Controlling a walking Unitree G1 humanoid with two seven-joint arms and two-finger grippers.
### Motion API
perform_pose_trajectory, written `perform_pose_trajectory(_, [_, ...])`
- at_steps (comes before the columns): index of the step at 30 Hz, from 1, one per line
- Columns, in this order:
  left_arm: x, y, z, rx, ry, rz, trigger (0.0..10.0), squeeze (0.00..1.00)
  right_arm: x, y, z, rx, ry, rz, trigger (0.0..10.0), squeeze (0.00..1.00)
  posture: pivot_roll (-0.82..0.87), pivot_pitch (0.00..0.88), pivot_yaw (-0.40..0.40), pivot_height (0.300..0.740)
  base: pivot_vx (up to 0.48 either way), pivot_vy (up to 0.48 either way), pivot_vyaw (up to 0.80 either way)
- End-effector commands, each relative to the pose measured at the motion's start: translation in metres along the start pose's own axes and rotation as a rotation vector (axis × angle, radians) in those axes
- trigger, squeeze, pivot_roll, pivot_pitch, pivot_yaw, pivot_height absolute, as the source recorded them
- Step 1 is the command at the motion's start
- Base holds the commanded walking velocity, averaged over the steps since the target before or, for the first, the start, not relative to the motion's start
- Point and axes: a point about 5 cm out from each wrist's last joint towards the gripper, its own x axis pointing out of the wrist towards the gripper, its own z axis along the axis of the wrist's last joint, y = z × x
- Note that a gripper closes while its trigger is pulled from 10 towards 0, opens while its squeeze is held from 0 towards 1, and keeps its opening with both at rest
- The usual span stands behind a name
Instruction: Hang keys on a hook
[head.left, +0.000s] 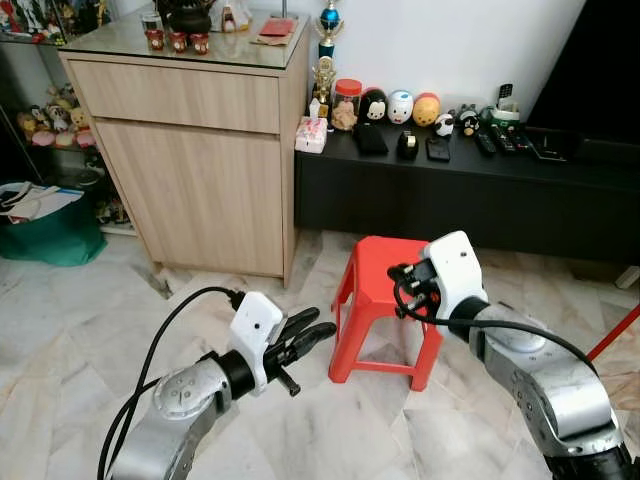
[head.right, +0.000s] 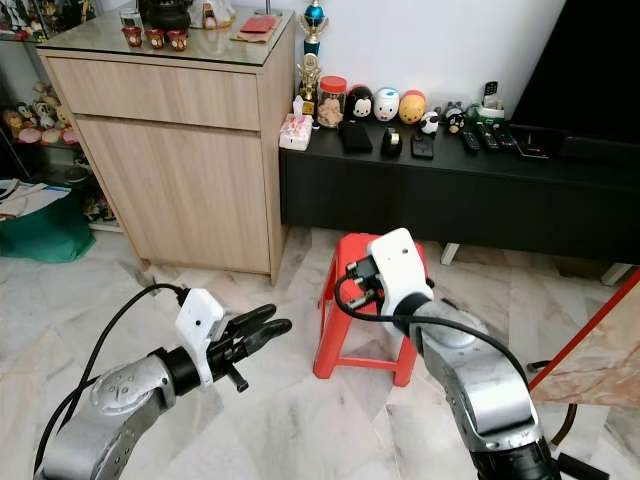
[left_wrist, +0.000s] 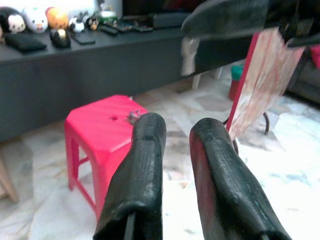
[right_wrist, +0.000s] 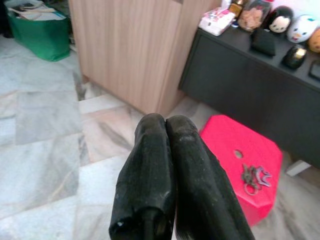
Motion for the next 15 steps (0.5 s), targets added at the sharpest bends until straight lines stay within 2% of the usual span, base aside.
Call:
perform_pose_trajectory(1, [0.004,0.0,0.002,-0.037,-0.016,-0.027,10.0,0.0,-0.002,0.005,0.01,-0.003,-0.023,0.027,10.0,0.0,0.02,0.0,-0.111,0.722,0.0,0.0,0.0])
perform_pose_trajectory(5, [0.007,0.001,-0.002,-0.052,-0.013,-0.025,10.0,0.0,-0.004,0.014,0.017,0.044,-0.031,0.067,10.0,0.0,0.01,0.0,-0.118,0.722,0.0,0.0,0.0])
perform_pose_trajectory(10, [0.009,-0.002,-0.003,-0.103,-0.027,-0.037,10.0,0.0,-0.005,0.021,0.017,0.046,-0.026,0.095,10.0,0.0,0.0,0.0,-0.115,0.722,0.0,0.0,0.0])
perform_pose_trajectory(15, [0.017,-0.001,-0.001,-0.105,-0.038,-0.048,10.0,0.0,-0.004,0.034,0.018,0.067,-0.021,0.15,10.0,0.0,0.01,0.0,-0.111,0.722,0.0,0.0,0.0])
